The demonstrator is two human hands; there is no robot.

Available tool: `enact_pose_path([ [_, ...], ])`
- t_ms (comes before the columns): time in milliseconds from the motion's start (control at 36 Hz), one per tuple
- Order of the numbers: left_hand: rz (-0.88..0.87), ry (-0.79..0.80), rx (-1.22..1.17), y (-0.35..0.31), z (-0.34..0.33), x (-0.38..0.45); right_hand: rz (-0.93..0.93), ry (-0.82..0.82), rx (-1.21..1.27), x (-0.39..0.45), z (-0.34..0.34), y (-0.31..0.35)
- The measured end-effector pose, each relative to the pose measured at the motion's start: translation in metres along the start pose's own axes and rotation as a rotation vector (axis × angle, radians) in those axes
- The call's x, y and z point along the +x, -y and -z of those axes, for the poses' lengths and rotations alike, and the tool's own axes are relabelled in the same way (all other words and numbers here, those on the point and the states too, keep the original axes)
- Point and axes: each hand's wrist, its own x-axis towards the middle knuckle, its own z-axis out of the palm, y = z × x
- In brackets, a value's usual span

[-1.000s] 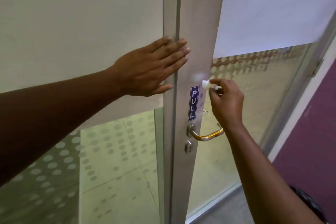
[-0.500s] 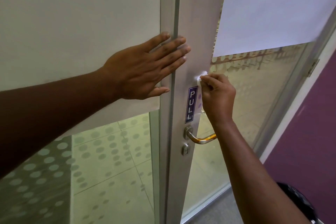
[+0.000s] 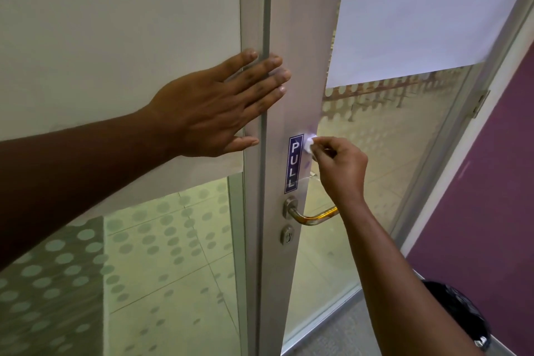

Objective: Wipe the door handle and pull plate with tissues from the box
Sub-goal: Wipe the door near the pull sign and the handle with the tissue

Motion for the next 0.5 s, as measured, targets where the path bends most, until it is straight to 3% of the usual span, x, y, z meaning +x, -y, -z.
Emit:
enact_pose_path([
  [111,0.008,0.015,-0.014,-0.001,0.002,-0.001,-0.042,-0.043,0.112,0.014,0.005,0.007],
  [306,0.017,0.035,-0.018,0.000,0.003,-0.001,0.215,-0.088,-0.069,0.009,-0.010,0.013],
  [500,0.004,0.017,-0.012,0.000,0.002,0.000,0.252,-0.139,-0.134,-0.010,-0.021,0.000],
])
